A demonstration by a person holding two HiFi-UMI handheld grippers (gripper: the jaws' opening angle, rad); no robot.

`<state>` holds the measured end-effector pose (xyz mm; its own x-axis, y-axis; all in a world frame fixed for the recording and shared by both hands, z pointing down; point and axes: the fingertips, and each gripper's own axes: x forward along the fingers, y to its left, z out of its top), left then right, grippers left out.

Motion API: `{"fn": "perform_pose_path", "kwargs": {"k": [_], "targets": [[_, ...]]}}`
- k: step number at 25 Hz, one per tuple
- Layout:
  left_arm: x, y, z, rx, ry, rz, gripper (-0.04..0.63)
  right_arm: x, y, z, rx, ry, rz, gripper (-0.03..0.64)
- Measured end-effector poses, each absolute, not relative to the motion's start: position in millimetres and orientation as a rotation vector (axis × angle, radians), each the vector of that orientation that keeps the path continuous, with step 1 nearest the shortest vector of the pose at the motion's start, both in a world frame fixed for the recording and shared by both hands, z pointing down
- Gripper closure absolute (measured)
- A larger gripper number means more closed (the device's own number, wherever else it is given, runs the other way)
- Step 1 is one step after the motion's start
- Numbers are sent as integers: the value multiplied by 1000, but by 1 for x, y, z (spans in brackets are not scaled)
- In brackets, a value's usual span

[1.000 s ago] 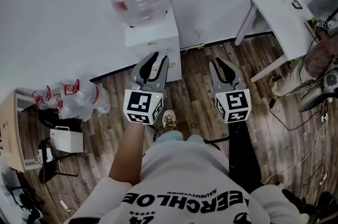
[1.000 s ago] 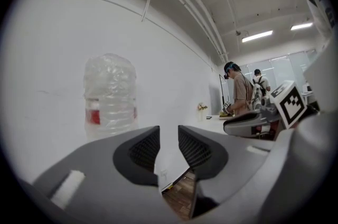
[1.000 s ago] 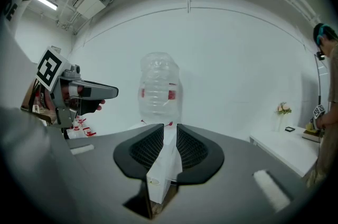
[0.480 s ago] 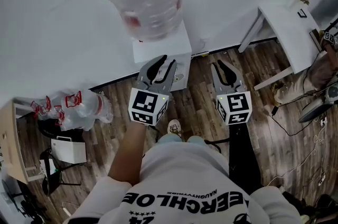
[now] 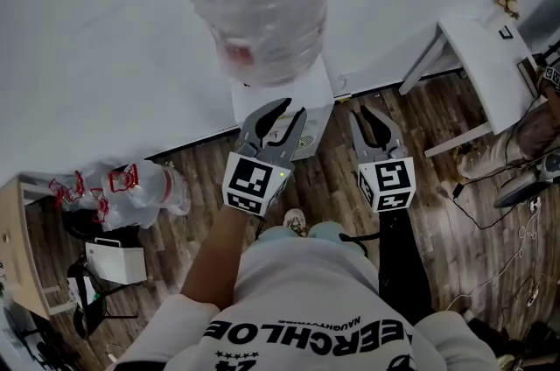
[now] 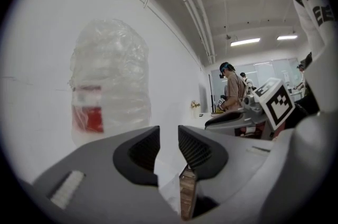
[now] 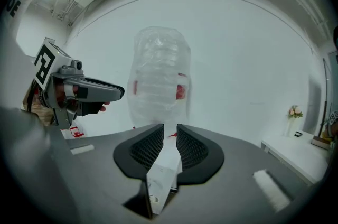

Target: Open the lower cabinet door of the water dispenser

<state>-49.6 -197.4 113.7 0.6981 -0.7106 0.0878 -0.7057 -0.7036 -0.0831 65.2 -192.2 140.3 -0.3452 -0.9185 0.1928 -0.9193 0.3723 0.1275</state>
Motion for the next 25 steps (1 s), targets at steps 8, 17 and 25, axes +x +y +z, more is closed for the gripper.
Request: {"fn": "perform_pose_path", "kwargs": {"k": [8,17,25], "targets": [[-33,-210,131,-2913,1148,-143,482,74,-202,156,1624,-2348,9,558],[4,-221,149,-2942,1157,-162,482,114,-202,168,1670,-2305,29,558],[32,-255,150,-2863,1326,-203,482,141,-249,173,1533,-2396,-26,558]]}}
